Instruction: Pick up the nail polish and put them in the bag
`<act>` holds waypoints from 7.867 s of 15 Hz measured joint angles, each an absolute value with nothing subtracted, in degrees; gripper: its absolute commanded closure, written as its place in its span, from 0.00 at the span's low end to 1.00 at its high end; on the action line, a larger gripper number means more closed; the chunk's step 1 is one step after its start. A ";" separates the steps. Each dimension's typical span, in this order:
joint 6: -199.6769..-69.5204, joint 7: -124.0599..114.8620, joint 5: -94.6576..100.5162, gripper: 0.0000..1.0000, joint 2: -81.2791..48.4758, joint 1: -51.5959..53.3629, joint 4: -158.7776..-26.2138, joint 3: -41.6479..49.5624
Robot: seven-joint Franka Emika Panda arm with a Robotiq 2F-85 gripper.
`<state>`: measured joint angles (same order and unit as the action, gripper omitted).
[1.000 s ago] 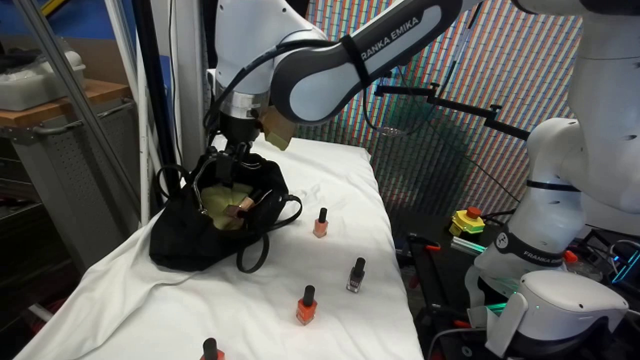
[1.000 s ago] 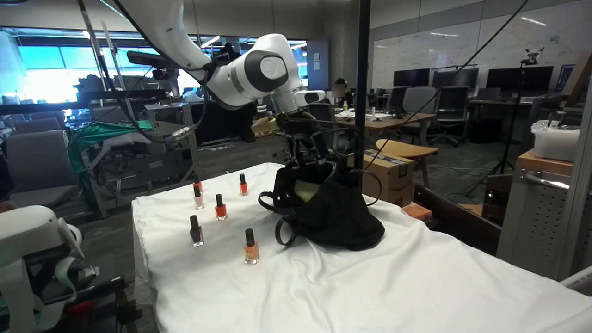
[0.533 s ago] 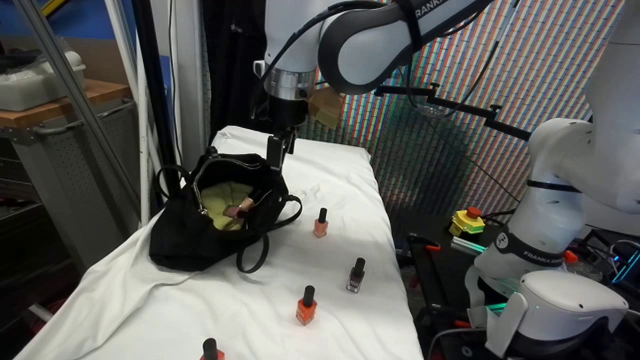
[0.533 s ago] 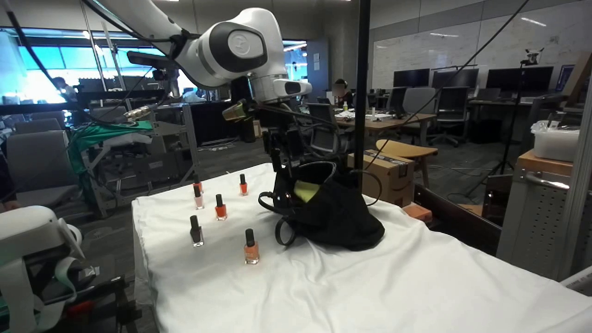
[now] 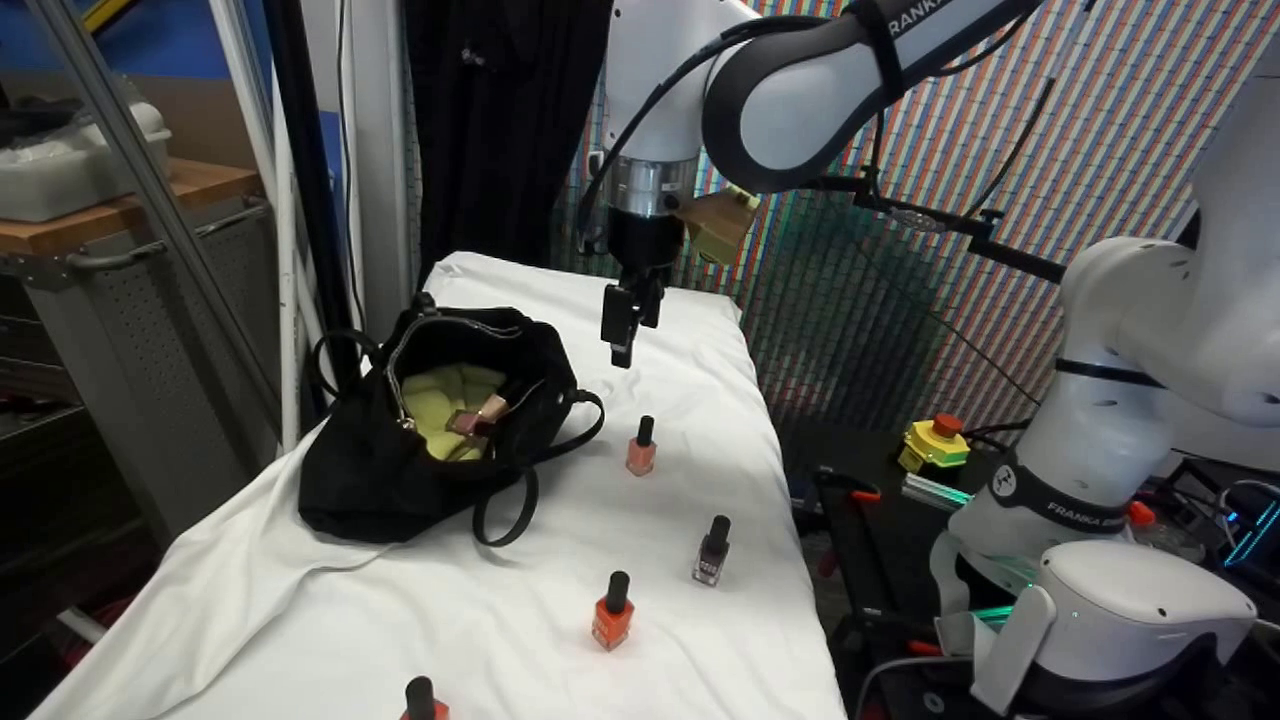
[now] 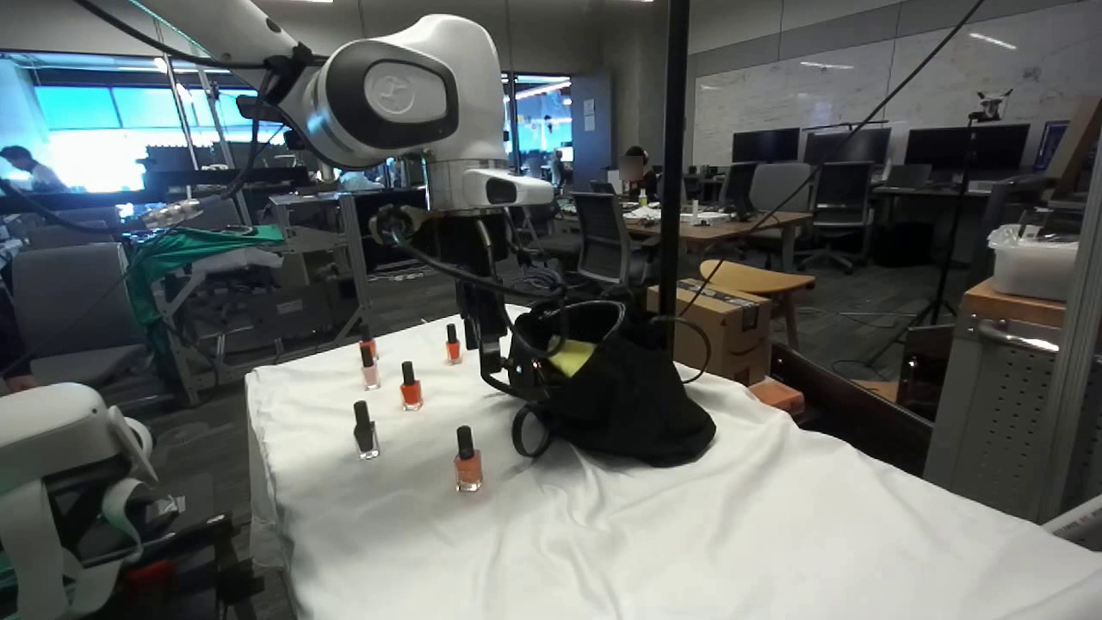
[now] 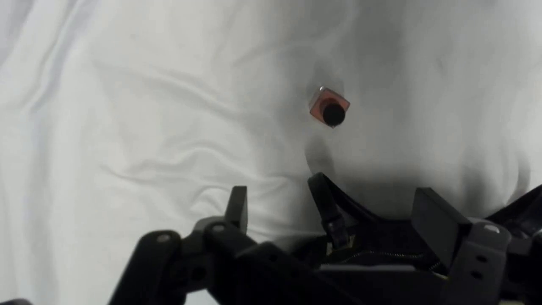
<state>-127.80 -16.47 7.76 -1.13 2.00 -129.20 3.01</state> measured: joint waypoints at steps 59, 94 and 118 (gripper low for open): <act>-157.21 -28.22 1.87 0.85 -12.62 4.50 -142.98 5.76; -132.39 -27.53 18.45 0.34 -31.90 7.19 -92.87 5.27; -125.24 -25.17 13.21 0.00 -17.64 8.79 -110.36 2.71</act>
<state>-125.24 -25.17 13.21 -17.64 8.79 -110.36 2.71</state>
